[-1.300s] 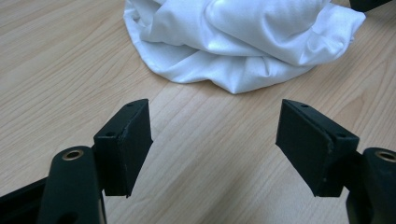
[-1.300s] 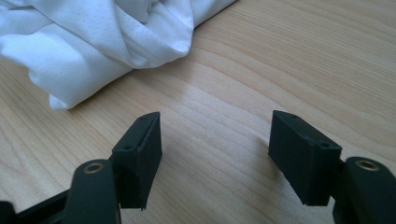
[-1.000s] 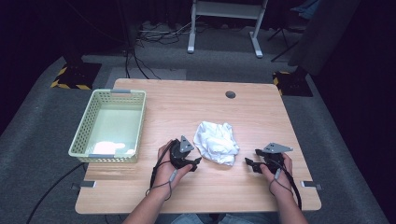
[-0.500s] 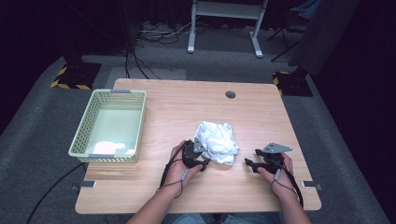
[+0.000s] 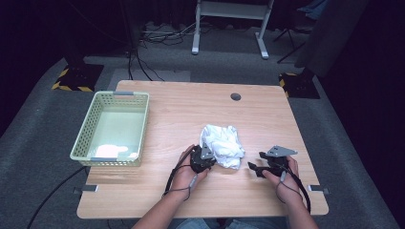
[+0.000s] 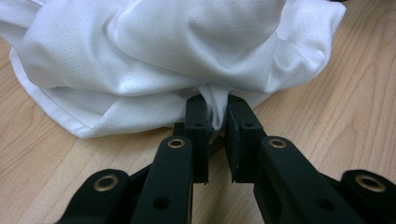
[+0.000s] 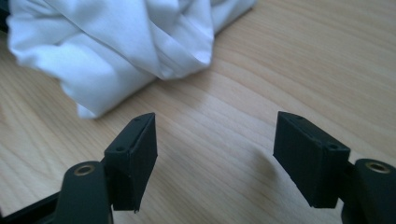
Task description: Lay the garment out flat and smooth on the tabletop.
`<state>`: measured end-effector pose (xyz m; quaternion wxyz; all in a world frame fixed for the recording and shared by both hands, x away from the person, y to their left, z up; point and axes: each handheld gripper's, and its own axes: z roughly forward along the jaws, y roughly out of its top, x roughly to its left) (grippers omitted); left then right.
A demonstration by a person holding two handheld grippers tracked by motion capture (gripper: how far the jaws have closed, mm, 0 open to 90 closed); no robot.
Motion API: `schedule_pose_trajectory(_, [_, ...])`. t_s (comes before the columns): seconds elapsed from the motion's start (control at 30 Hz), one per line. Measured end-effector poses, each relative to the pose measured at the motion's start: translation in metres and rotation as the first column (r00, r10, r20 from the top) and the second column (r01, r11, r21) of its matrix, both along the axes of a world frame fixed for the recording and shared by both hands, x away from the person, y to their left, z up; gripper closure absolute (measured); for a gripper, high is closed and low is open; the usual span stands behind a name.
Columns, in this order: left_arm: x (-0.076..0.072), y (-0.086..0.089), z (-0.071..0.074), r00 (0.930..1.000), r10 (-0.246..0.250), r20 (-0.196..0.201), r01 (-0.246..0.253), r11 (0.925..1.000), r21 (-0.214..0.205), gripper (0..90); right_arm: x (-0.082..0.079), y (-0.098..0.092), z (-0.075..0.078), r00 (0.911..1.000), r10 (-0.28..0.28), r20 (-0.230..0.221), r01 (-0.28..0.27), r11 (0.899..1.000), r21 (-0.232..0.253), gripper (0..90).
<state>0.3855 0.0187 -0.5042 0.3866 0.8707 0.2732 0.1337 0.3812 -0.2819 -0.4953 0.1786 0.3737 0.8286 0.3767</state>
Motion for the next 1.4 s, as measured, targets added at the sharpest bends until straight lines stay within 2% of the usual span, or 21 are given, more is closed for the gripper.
schedule_pose_trajectory(0.27, [0.002, 0.002, 0.0, 0.9999, -0.003, -0.014, 0.003, 1.0, -0.008, 80.0, 0.001, 0.022, 0.019, 0.9971, 0.069, 0.032, -0.069, 0.998, -0.001, 30.7])
schedule_pose_trajectory(0.43, [0.003, 0.002, 0.0, 0.9996, -0.004, -0.028, 0.003, 0.9998, -0.021, 79.9, 0.007, 0.041, 0.021, 0.9946, 0.096, 0.04, -0.095, 0.995, -0.02, 30.6])
schedule_pose_trajectory(0.53, [0.003, 0.002, 0.0, 0.9997, -0.004, -0.023, 0.004, 0.9998, -0.017, 79.9, 0.013, 0.051, 0.019, 0.9936, 0.106, 0.039, -0.105, 0.994, -0.034, 32.6])
schedule_pose_trajectory(0.57, [0.003, 0.002, 0.0, 0.9997, -0.004, -0.023, 0.004, 0.9999, -0.016, 79.9, 0.015, 0.054, 0.019, 0.9922, 0.118, 0.04, -0.116, 0.992, -0.042, 38.9])
schedule_pose_trajectory(0.63, [0.003, 0.002, 0.0, 0.9997, -0.005, -0.025, 0.004, 0.9998, -0.018, 79.9, 0.017, 0.059, 0.019, 0.9876, 0.155, 0.021, -0.154, 0.987, -0.049, 63.0])
schedule_pose_trajectory(0.67, [0.003, 0.002, 0.0, 0.9997, -0.005, -0.025, 0.004, 0.9998, -0.018, 79.9, 0.017, 0.059, 0.019, 0.9876, 0.155, 0.021, -0.154, 0.987, -0.049, 63.0])
schedule_pose_trajectory(0.73, [0.003, 0.002, 0.0, 0.9997, -0.004, -0.026, 0.004, 0.9998, -0.019, 79.9, 0.018, 0.062, 0.021, 0.9852, 0.171, -0.003, -0.171, 0.984, -0.048, 77.8])
schedule_pose_trajectory(0.83, [0.003, 0.002, 0.0, 0.9996, -0.004, -0.028, 0.004, 0.9998, -0.021, 79.9, 0.018, 0.062, 0.025, 0.9862, 0.165, -0.011, -0.165, 0.985, -0.05, 81.0])
schedule_pose_trajectory(0.97, [0.003, 0.002, 0.0, 0.9996, -0.004, -0.027, 0.004, 0.9998, -0.02, 79.9, 0.016, 0.057, 0.028, 0.9901, 0.14, 0.004, -0.14, 0.988, -0.063, 81.2])
schedule_pose_trajectory(1.1, [0.003, 0.003, 0.0, 0.9996, -0.004, -0.028, 0.004, 0.9998, -0.021, 79.9, 0.015, 0.039, 0.035, 0.9957, 0.09, 0.021, -0.088, 0.993, -0.08, 81.1])
schedule_pose_trajectory(1.4, [0.003, 0.004, 0.0, 0.9996, -0.007, -0.028, 0.006, 0.9998, -0.019, 79.9, 0.013, 0.011, 0.039, 0.9995, 0.013, 0.027, -0.011, 0.996, -0.092, 81.1])
